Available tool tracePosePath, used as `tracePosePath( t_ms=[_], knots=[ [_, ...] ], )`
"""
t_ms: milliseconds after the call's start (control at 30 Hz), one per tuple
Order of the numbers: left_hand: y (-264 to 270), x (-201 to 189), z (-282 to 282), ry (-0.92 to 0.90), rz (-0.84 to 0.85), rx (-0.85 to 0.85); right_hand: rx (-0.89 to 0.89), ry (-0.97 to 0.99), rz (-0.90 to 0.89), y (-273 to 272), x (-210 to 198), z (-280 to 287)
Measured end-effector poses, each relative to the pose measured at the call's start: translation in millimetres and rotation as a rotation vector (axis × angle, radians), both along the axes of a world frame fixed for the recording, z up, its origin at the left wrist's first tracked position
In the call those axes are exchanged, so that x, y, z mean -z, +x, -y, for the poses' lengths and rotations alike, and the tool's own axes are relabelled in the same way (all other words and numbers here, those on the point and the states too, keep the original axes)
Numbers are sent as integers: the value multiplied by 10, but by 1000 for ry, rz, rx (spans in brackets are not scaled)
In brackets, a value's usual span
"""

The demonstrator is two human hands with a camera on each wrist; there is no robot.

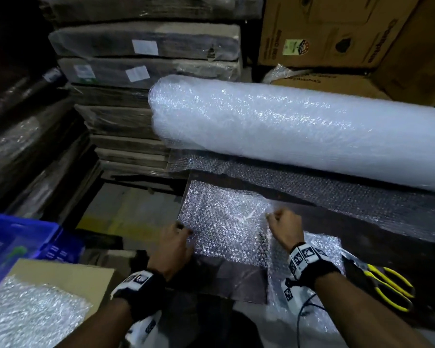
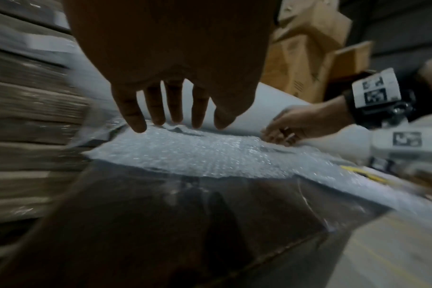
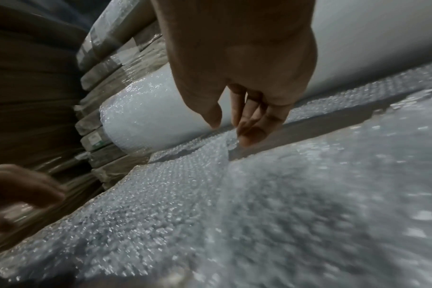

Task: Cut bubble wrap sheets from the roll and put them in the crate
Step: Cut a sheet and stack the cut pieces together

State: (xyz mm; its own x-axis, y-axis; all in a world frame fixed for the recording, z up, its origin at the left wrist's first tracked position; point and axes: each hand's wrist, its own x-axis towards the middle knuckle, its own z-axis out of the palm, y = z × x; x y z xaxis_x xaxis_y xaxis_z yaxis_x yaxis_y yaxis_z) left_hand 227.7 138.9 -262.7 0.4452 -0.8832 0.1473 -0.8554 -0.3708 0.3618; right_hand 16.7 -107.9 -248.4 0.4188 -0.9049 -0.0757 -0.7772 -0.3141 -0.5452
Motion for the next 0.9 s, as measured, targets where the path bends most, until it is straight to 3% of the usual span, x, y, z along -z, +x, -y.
tracePosePath(
  t_ms=[100,200,300,433,500,900],
  knots=[
    [-270,-80,364,213,125,244,4,-28,-55,-272,-142,-81],
    [-581,-27,633,431,89,401,25,-33,-80,-654,-123,-135],
    [-871,12,745,515,89,482,103,-26,-153,-1102,-47,-194],
    [-988,79,703,583,113,465,230,77,-382,-1609,93,-308],
    [-1009,58,655,584,106,451,331,201,-415,-1732,95,-412],
    [-991,-10,461,680,14,431,443,441,-301,-1652,329,-251]
  ],
)
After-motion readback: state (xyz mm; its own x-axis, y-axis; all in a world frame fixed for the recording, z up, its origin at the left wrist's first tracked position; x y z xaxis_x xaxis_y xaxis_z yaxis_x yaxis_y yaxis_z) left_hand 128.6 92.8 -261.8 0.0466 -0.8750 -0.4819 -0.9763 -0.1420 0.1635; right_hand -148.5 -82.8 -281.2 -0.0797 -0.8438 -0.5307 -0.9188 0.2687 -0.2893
